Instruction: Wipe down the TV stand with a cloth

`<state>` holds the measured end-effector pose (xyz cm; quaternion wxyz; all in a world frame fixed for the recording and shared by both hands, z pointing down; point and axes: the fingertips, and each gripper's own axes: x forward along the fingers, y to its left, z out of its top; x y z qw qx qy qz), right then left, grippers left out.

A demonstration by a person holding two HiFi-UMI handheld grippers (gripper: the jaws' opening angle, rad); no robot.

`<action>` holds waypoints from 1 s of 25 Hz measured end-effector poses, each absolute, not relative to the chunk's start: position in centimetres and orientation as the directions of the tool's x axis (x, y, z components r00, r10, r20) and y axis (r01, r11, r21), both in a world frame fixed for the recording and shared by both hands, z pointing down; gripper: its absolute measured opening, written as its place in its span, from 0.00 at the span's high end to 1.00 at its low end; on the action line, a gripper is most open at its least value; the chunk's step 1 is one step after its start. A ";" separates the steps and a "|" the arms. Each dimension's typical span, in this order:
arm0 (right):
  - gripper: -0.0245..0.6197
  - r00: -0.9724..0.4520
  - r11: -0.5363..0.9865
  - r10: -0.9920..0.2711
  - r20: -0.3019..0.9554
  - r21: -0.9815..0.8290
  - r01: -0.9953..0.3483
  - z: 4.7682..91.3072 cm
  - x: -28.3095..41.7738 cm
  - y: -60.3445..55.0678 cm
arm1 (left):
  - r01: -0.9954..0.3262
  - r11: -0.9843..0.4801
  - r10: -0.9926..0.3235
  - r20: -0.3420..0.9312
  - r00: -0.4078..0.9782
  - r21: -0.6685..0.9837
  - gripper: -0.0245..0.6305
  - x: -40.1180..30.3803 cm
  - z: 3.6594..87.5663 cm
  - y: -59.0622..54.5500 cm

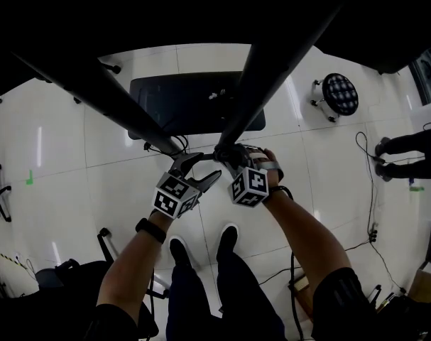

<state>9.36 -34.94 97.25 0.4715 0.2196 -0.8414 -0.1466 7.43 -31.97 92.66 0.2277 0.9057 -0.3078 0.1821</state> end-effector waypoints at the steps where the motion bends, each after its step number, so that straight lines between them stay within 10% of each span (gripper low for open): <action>1: 0.89 -0.462 0.861 -0.508 0.727 0.447 -0.245 96.8 9.2 -34.8 | -0.640 -0.709 -0.481 0.460 0.746 0.297 0.47 7.2 92.1 -31.9; 25: 0.89 -0.744 0.755 -0.614 0.264 -0.077 -0.651 56.1 2.0 -12.3 | -0.529 -0.832 -0.492 0.215 0.843 0.169 0.48 -5.1 60.1 -8.8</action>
